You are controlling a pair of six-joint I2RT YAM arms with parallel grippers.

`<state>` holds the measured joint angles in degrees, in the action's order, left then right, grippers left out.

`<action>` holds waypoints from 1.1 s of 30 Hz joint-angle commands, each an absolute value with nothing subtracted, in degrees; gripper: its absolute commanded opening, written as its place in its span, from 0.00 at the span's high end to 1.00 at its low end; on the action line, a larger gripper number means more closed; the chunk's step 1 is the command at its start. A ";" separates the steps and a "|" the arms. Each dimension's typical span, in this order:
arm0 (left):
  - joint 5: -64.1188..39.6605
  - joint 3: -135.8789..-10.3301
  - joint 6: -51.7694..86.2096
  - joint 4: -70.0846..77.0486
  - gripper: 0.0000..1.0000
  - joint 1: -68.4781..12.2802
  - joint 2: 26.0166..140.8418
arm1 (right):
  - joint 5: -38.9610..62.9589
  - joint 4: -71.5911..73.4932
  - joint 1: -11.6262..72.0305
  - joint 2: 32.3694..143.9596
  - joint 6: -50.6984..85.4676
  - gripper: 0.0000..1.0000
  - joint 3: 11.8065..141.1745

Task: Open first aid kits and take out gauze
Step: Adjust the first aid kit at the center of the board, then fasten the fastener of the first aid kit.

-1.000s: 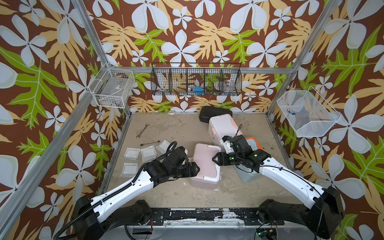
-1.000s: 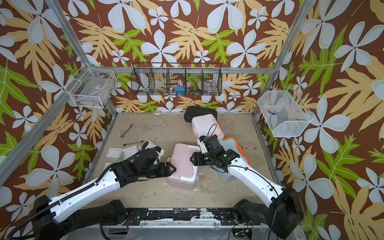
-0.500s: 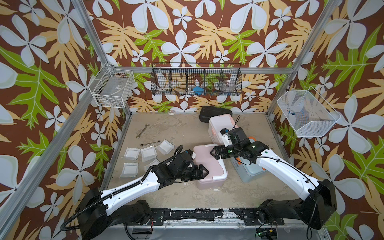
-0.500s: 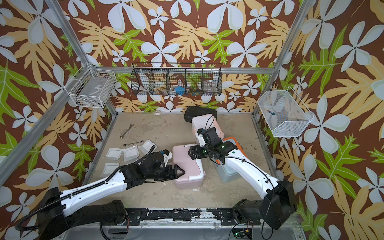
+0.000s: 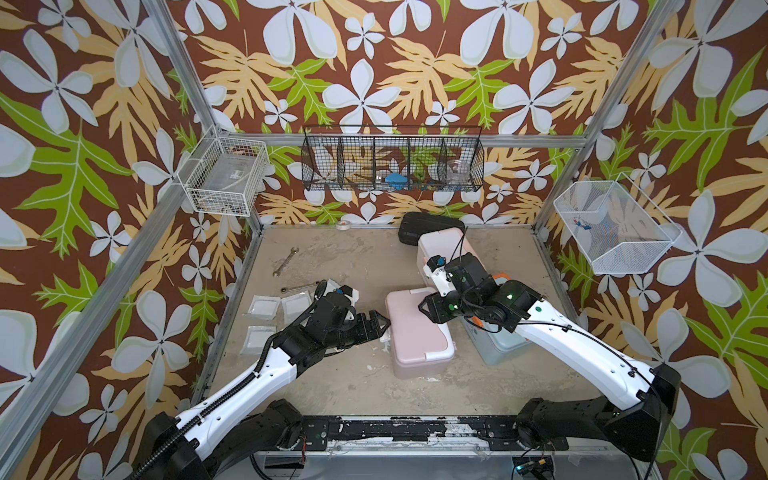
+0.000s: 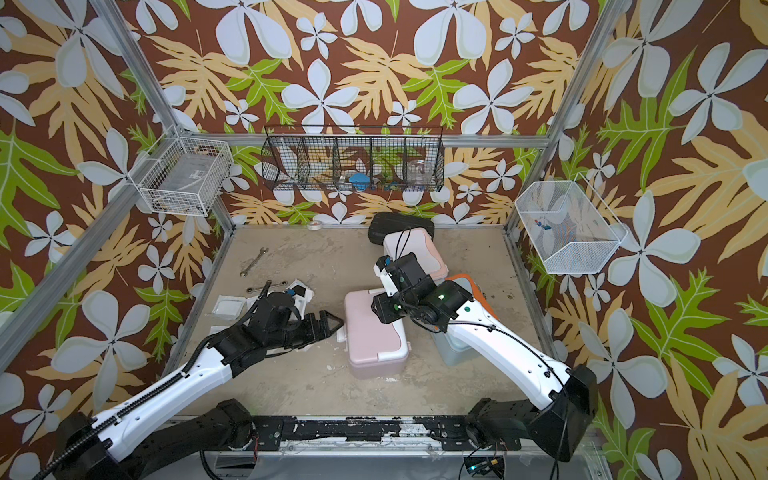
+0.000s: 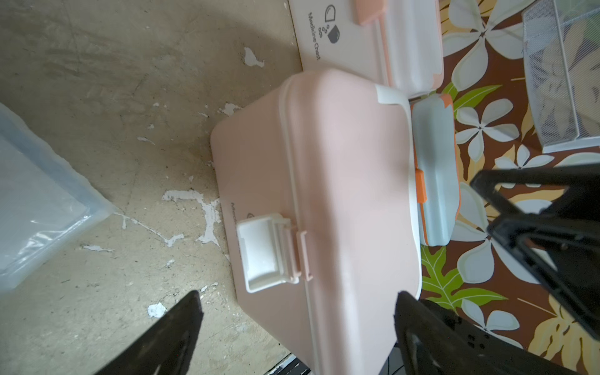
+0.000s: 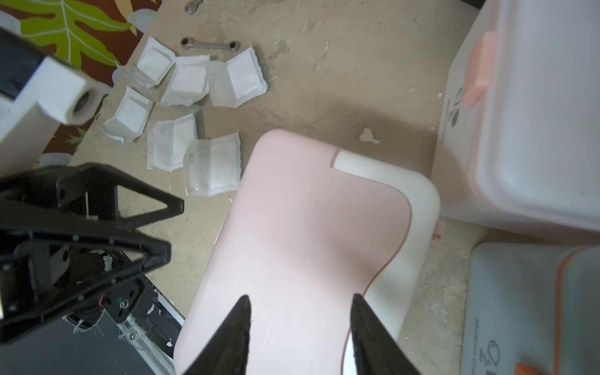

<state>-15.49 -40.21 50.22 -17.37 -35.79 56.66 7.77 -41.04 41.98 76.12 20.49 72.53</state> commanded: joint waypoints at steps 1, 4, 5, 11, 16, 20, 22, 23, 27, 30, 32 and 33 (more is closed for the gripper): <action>-21.89 -38.45 47.81 -11.81 0.05 -32.29 56.76 | 8.97 -42.77 44.32 77.33 19.60 0.59 73.51; -26.35 -34.96 49.38 -4.13 0.01 -29.48 57.53 | 8.44 -43.50 46.35 78.68 19.60 0.71 74.18; -27.99 -33.50 50.37 -0.85 0.00 -28.78 58.17 | 8.50 -43.50 47.01 79.11 19.60 0.74 74.18; -32.35 -28.79 54.68 10.92 0.00 -28.03 61.71 | 9.62 -42.98 48.04 80.47 19.75 0.87 71.11; -34.53 -25.31 57.57 18.37 0.00 -28.04 63.46 | 9.60 -42.74 48.01 81.12 20.20 0.94 68.79; -36.74 -22.65 60.10 25.24 0.00 -28.04 65.44 | 9.76 -42.36 47.99 80.97 20.39 0.94 68.49; -37.62 -21.49 61.60 28.99 0.00 -28.04 66.28 | 10.01 -42.29 48.00 80.92 20.46 0.94 68.55; -38.10 -21.00 62.26 30.75 0.00 -28.12 66.62 | 10.04 -42.21 48.06 80.89 20.48 0.94 68.47; -39.72 -18.83 64.82 39.82 0.00 -28.29 68.29 | 10.28 -41.86 48.00 80.68 20.74 0.93 68.38; -40.55 -18.35 65.04 44.00 0.00 -28.73 71.19 | 10.37 -41.66 47.99 80.63 20.91 0.93 68.38; -41.21 -17.98 65.90 46.85 0.00 -29.13 73.48 | 10.34 -41.66 48.05 80.63 20.92 0.93 68.38; -41.64 -17.75 66.75 48.93 0.00 -29.39 74.53 | 10.37 -41.66 48.02 80.59 20.92 0.93 68.38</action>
